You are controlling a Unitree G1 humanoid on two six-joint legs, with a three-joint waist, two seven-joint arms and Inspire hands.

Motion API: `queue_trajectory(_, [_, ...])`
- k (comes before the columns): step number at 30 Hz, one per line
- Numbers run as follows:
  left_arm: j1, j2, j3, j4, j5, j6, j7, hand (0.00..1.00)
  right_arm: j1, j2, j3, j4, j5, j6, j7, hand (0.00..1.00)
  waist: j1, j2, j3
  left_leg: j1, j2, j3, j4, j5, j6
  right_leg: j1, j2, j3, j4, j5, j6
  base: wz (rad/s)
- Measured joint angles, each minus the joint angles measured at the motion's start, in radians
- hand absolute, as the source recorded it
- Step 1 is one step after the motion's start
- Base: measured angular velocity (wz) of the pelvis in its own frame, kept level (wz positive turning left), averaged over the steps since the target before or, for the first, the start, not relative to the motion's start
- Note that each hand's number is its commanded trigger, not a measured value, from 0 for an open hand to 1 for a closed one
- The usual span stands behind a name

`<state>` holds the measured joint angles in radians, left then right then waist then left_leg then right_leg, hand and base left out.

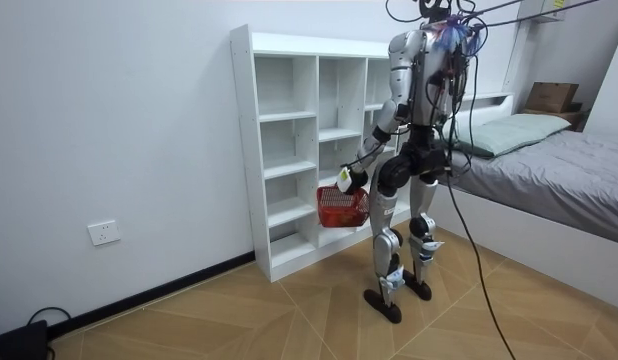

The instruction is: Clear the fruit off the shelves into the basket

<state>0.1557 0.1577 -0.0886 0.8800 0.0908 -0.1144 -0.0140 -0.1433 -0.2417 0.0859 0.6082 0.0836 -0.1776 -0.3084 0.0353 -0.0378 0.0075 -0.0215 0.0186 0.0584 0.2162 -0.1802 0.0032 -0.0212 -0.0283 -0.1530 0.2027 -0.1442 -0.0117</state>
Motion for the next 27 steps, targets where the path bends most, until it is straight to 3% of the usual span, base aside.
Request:
queue_trajectory(3, [-0.026, 0.005, -0.003, 0.040, -0.013, 0.002, -0.002, 1.00, -0.053, 0.000, 0.000, 0.063, -0.014, -0.003, 0.001, 0.00, 0.003, 0.010, 0.0081, -0.039, -0.001, -0.010, 0.020, 0.000, 0.000, -0.032, -0.004, -0.014, 0.014, -0.001, -0.002, 0.13])
queue_trajectory(5, [-0.034, 0.008, -0.003, 0.047, -0.020, 0.005, -0.005, 1.00, -0.075, 0.000, 0.001, 0.108, -0.019, -0.003, 0.002, 0.00, 0.023, 0.013, 0.0093, -0.054, -0.001, -0.008, 0.022, 0.001, 0.000, -0.053, -0.006, -0.013, 0.030, -0.005, -0.004, -0.02])
queue_trajectory(8, [-0.045, 0.009, -0.003, 0.046, -0.019, 0.006, -0.003, 1.00, -0.091, 0.000, 0.002, 0.127, -0.053, 0.000, 0.002, 0.00, 0.047, 0.008, 0.0095, -0.091, -0.004, -0.006, 0.037, 0.001, 0.000, -0.108, -0.015, -0.012, 0.079, -0.025, -0.009, 0.00])
queue_trajectory(13, [-0.060, 0.006, -0.004, 0.043, -0.017, 0.016, -0.003, 1.00, -0.147, 0.000, 0.002, 0.132, -0.054, 0.000, -0.003, 0.00, 0.055, 0.004, 0.0129, -0.141, -0.007, -0.013, 0.066, 0.001, 0.000, -0.159, -0.028, -0.022, 0.122, -0.038, -0.013, 0.07])
queue_trajectory(17, [-0.091, 0.009, -0.005, 0.043, -0.016, 0.022, 0.004, 1.00, -0.202, -0.004, 0.001, 0.183, -0.049, -0.005, -0.011, 0.00, 0.065, -0.014, 0.0251, -0.181, -0.013, -0.029, 0.090, 0.001, 0.000, -0.193, -0.040, -0.039, 0.145, -0.049, -0.015, 0.14])
queue_trajectory(19, [-0.109, 0.010, -0.010, 0.045, -0.016, 0.022, 0.004, 1.00, -0.216, -0.008, 0.001, 0.205, -0.050, -0.004, -0.016, 0.00, 0.076, -0.018, 0.0272, -0.203, -0.014, -0.035, 0.102, 0.001, 0.000, -0.211, -0.041, -0.044, 0.151, -0.049, -0.014, 0.09])
queue_trajectory(27, [-0.129, 0.011, -0.015, 0.045, -0.020, 0.023, 0.006, 1.00, -0.235, -0.016, 0.008, 0.226, -0.044, -0.004, -0.050, 0.00, 0.094, -0.020, 0.0276, -0.276, -0.015, -0.040, 0.120, 0.003, 0.000, -0.278, -0.045, -0.050, 0.175, -0.049, -0.015, 0.02])
